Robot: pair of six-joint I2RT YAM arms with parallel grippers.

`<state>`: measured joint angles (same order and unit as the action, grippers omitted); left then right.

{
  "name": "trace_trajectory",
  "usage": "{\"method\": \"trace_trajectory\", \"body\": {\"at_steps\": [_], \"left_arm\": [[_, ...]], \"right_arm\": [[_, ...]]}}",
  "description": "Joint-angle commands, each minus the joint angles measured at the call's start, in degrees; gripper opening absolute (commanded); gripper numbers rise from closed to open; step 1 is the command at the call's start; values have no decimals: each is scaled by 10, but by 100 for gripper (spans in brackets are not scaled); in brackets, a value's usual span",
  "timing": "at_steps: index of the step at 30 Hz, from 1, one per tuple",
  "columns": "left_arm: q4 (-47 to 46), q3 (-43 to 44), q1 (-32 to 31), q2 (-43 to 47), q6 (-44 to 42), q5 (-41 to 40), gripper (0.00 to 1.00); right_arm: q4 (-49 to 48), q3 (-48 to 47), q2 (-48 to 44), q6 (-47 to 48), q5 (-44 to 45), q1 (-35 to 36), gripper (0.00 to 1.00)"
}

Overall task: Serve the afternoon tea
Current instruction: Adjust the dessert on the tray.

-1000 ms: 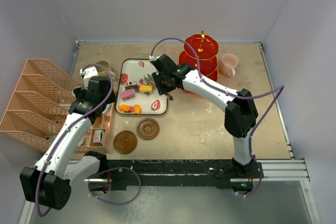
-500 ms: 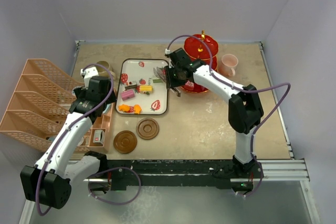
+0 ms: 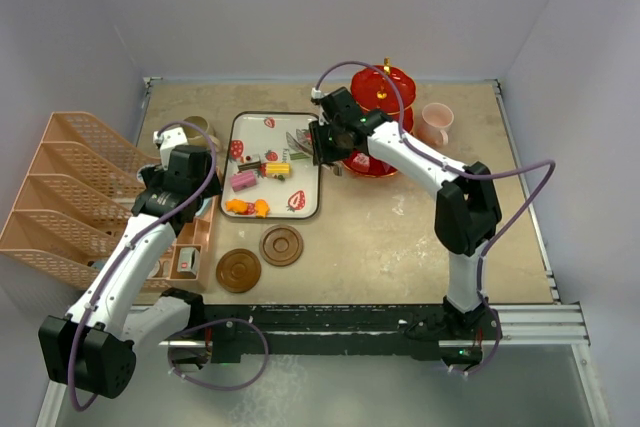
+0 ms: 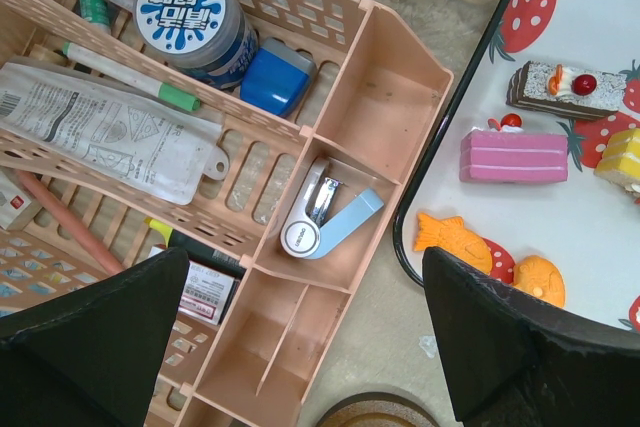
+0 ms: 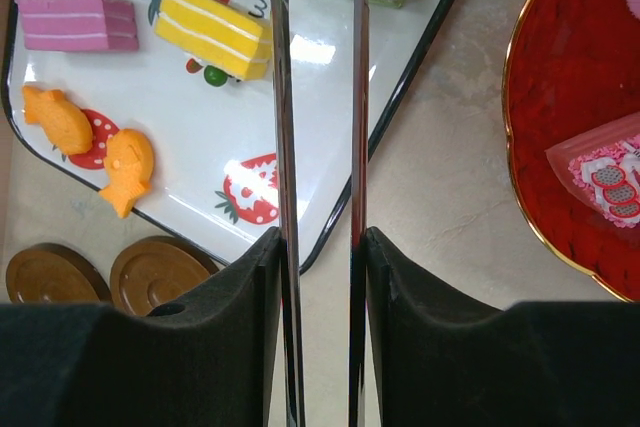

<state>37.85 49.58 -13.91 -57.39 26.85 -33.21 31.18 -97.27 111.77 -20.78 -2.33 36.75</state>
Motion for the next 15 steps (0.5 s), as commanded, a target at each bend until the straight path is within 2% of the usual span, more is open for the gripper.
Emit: {"method": "trace_trajectory", "body": {"at_steps": [1,15], "left_arm": [[-14,5,-2,1,-4,-9,98],[-14,4,-2,1,-4,-7,98]], "right_arm": [[14,-38,-34,11,12,1,39],[34,-40,-51,11,39,1,39]]}}
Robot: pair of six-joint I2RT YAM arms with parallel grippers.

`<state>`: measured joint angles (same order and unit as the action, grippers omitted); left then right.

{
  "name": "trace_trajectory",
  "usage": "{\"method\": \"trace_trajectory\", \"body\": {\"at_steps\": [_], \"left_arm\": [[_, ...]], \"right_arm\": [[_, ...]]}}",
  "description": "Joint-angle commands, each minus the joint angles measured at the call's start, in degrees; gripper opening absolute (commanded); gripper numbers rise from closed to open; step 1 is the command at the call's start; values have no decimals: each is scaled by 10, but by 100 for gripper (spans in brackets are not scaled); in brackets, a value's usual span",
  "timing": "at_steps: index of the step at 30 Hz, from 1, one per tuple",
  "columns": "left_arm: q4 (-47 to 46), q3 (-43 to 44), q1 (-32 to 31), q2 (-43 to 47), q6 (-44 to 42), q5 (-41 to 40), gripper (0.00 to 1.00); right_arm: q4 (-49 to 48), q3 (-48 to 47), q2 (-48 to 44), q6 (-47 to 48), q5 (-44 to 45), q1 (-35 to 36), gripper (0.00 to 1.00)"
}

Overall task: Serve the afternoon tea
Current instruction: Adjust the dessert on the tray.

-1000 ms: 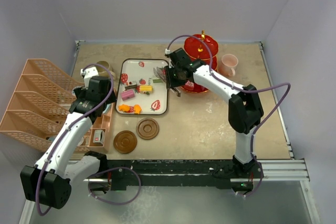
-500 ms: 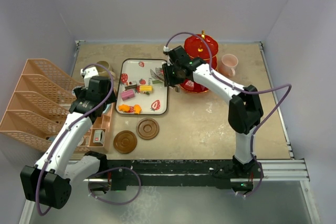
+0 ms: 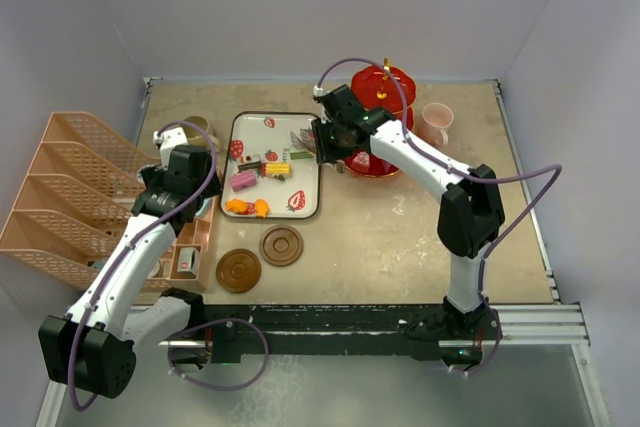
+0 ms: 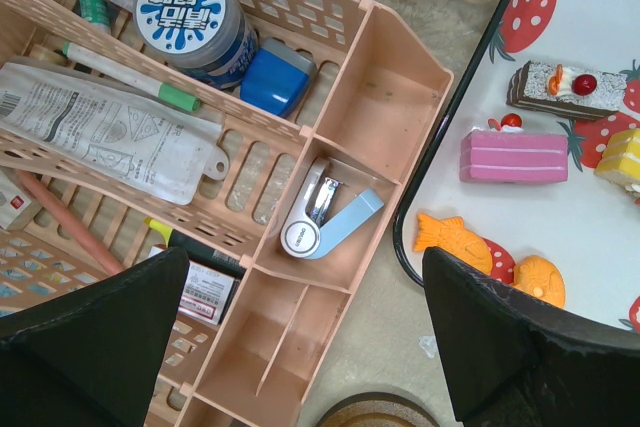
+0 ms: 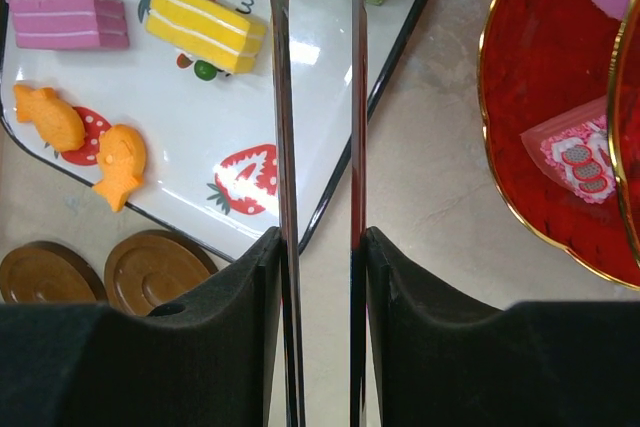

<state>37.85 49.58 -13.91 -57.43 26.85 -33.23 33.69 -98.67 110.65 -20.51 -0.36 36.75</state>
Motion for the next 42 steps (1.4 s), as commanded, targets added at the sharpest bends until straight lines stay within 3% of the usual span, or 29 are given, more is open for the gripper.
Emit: {"method": "trace_trajectory", "body": {"at_steps": [1,21,34,42], "left_arm": [[-13,5,-2,1,-4,-7,98],[-13,5,-2,-1,-4,-9,97],[-12,5,-2,-2,-3,-10,97],[-12,6,-2,-4,-3,-11,97]], "right_arm": [[10,-25,-39,8,19,1,38],[28,-23,-47,35,34,2,38],[37,-29,-46,35,50,13,26],[36,-35,-52,34,49,13,29]]}}
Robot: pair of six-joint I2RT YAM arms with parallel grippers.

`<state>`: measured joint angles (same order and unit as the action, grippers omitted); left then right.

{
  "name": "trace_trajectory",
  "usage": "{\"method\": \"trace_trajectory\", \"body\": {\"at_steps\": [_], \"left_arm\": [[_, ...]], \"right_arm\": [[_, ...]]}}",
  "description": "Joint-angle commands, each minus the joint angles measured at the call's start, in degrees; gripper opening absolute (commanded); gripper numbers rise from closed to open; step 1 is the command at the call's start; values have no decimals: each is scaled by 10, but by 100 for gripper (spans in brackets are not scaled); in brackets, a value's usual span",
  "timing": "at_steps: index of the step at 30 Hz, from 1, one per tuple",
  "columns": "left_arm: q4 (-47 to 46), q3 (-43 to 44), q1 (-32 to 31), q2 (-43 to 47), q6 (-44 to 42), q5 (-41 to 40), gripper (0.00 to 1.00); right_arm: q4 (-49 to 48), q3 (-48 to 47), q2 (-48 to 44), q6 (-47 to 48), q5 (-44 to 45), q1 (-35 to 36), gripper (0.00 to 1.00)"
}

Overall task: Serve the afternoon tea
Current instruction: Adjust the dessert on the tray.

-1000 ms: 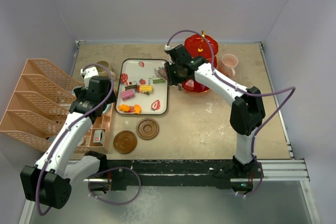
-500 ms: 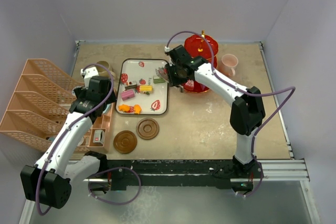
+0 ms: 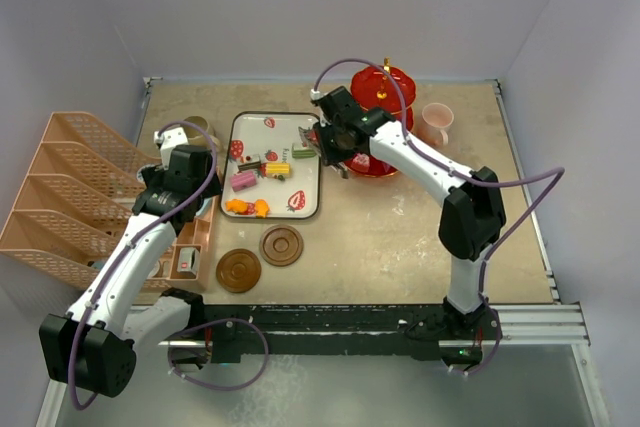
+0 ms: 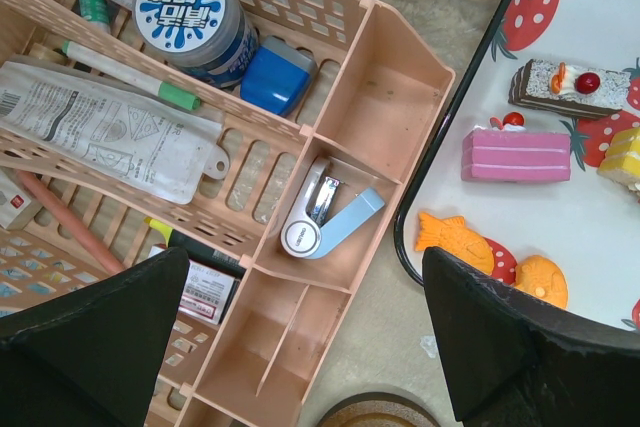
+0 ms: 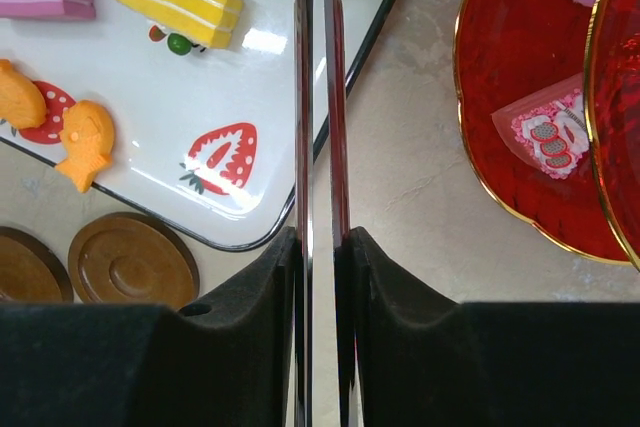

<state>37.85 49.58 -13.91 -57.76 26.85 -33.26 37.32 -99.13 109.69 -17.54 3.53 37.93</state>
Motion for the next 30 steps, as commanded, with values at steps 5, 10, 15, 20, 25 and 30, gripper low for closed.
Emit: {"method": "trace_trajectory", "body": {"at_steps": [5,10,15,20,25,30], "left_arm": [[-12,6,-2,-1,-3,-11,97],[-12,5,-2,-1,-3,-10,97],[-12,6,-2,-1,-3,-10,97],[-12,5,-2,-2,-3,-9,97],[-13,4,-2,-5,-4,-3,97],[-15,5,-2,-6,-5,-1,97]], "right_arm": [[8,-37,-45,0,-1,1,32],[6,-38,-55,-21,-5,1,35],[3,4,-82,-58,3,1,34],[-4,75,-121,-88,19,1,32],[-27,124,-147,-97,27,1,32],[-35,139,-145,-96,7,1,32]]}}
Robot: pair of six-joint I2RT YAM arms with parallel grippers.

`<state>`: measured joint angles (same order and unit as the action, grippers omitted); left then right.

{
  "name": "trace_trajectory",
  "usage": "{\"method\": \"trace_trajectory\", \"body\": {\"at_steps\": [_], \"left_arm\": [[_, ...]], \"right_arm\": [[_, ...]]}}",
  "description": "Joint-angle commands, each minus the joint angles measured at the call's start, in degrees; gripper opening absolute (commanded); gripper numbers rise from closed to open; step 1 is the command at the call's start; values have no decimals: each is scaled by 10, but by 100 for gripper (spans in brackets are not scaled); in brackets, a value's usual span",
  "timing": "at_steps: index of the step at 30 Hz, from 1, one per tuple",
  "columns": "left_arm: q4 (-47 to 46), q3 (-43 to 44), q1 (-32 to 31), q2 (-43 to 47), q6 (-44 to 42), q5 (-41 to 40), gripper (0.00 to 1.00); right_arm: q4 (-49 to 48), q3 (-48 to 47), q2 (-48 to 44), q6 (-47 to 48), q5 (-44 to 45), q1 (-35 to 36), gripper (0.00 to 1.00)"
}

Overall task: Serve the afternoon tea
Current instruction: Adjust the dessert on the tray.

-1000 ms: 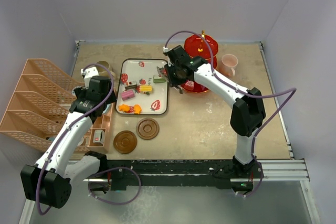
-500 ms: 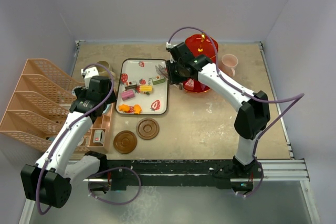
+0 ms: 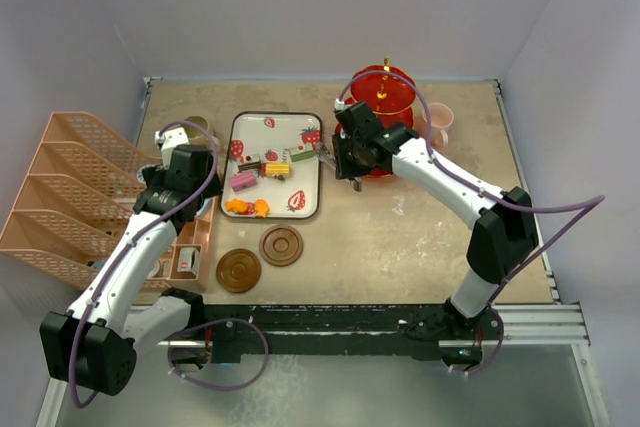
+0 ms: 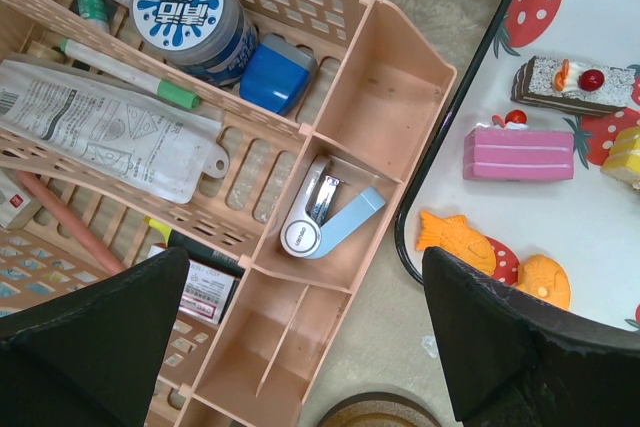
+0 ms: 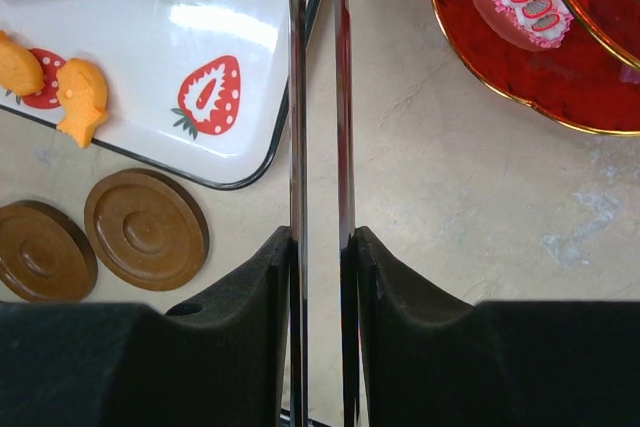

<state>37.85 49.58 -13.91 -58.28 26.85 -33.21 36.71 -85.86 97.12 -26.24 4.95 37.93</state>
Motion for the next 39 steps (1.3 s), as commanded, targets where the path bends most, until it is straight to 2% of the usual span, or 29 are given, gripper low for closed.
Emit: {"method": "trace_trajectory", "body": {"at_steps": [1,15,29,32,39], "left_arm": [[-14,5,-2,0,-5,-1,97],[-15,5,-2,-1,-6,0,97],[-15,5,-2,-2,-6,0,97],[-15,5,-2,-1,-6,-1,97],[-14,5,-2,-1,-6,-2,97]], "right_arm": [[-30,8,-16,-9,-12,1,32],[-62,-9,38,-11,-45,4,32],[-51,-121,112,9,-31,4,32],[-23,-147,125,13,-21,5,32],[-11,-157,113,15,3,4,32]]}}
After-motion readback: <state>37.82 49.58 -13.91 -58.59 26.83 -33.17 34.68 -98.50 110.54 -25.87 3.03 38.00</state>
